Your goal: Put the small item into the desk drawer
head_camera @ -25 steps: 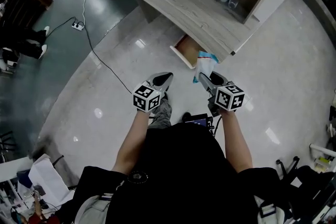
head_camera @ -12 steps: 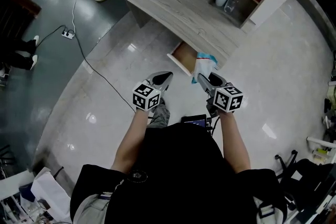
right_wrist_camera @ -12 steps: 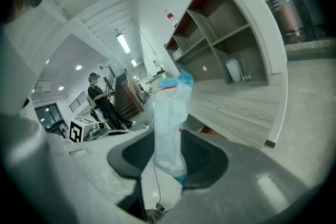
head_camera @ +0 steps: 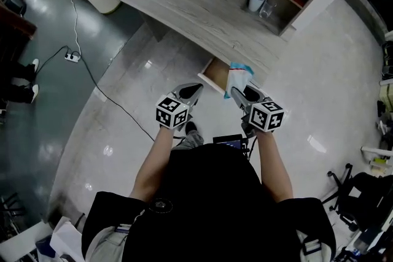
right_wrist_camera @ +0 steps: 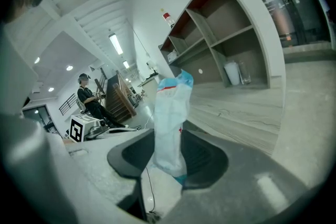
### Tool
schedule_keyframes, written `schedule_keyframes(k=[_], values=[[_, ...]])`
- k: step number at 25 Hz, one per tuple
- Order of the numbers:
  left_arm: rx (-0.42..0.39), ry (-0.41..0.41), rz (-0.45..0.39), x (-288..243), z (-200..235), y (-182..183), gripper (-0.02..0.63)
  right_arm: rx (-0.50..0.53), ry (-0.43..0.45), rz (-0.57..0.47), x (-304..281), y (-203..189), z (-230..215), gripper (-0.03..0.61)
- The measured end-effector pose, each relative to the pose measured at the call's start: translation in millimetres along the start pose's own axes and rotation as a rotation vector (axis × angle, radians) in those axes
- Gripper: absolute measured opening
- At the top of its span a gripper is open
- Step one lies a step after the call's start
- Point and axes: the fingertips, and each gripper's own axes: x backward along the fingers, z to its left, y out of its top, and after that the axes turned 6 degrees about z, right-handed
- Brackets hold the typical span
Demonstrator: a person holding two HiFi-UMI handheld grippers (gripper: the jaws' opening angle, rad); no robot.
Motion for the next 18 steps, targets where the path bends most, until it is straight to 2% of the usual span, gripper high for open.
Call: schedule_keyframes(k=[9,18], values=[[-0.043,-0.085,0.016,1,26,15,0.002,-0.046,-0.074,-0.041,-18,5,12,0.161],[-0.039,-0.135,0.054,-11,30,5,0.002,-0.081,-0.117,-0.040,-22,-4,6,0.161]])
